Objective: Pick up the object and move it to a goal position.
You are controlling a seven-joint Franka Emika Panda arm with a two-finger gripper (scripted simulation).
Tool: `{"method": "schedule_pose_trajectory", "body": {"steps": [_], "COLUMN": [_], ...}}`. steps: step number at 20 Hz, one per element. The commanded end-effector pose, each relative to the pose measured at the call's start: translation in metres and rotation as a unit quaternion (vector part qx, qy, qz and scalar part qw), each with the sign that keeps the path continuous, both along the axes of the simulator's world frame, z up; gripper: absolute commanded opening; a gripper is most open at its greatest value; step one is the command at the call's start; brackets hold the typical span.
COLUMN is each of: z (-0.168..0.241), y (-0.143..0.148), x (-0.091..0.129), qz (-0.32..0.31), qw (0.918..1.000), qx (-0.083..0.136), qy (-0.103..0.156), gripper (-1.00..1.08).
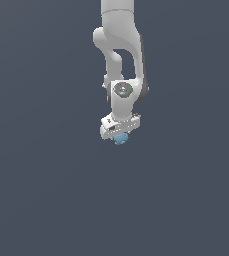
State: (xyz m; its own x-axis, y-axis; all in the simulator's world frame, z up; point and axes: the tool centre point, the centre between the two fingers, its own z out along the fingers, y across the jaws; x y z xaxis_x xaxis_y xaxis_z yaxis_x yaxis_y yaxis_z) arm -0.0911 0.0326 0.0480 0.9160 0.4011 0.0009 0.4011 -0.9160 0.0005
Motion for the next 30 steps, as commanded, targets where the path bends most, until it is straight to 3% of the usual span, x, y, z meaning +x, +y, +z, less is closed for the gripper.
{"method": "schedule_pose_trajectory", "body": {"steps": [1, 9, 22, 30], "z": [0.007, 0.053, 0.177, 0.23], "y": [0.002, 0.015, 0.051, 0.067], "x": [0.0, 0.0, 0.001, 0.003], "qz": [0.0, 0.0, 0.001, 0.001], "qw": [1.0, 1.0, 1.0, 1.0], "qx": [0.0, 0.0, 0.0, 0.0], "qy": [0.0, 0.0, 0.0, 0.0], "gripper": [-1.0, -1.0, -1.0, -1.0]}}
